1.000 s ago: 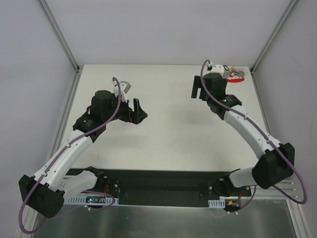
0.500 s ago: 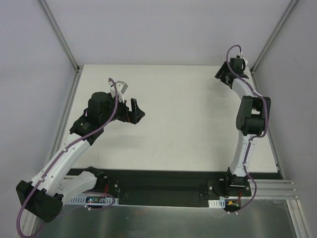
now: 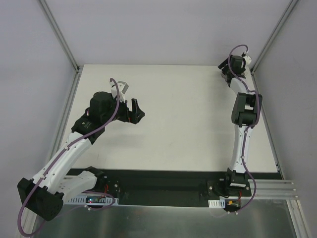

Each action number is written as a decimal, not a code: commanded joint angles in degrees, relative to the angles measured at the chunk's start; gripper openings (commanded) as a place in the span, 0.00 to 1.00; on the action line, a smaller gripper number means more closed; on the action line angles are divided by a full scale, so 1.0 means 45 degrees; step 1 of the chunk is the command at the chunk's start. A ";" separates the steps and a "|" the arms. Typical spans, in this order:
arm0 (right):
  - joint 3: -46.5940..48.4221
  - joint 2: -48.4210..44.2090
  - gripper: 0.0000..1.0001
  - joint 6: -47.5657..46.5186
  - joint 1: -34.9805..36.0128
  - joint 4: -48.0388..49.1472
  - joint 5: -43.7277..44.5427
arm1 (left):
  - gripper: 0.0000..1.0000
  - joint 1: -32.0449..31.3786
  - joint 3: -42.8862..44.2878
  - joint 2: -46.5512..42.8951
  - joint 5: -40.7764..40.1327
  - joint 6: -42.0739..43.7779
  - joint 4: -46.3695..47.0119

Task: Remove the keys from the keyring
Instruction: Move the keyring to the center of the board, then pick up the keyring from the center of the board, then adjust the keyring.

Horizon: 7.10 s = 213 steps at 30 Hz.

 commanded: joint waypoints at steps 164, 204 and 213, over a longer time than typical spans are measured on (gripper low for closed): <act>-0.8013 -1.4282 0.01 -0.4584 0.9895 -0.5596 -0.8130 | 0.91 0.1328 -0.2982 -0.1397 0.7671 0.5209 0.5115; -1.0569 -1.8655 0.80 -0.4192 1.0188 -0.3022 -0.6767 | 0.00 -0.1448 -0.3684 0.0440 0.6504 -0.1051 1.2629; -1.1939 -1.9226 0.81 -0.0894 1.0169 -0.3775 -0.4090 | 0.00 -0.2500 -0.4605 -0.1962 0.1991 0.4680 1.0047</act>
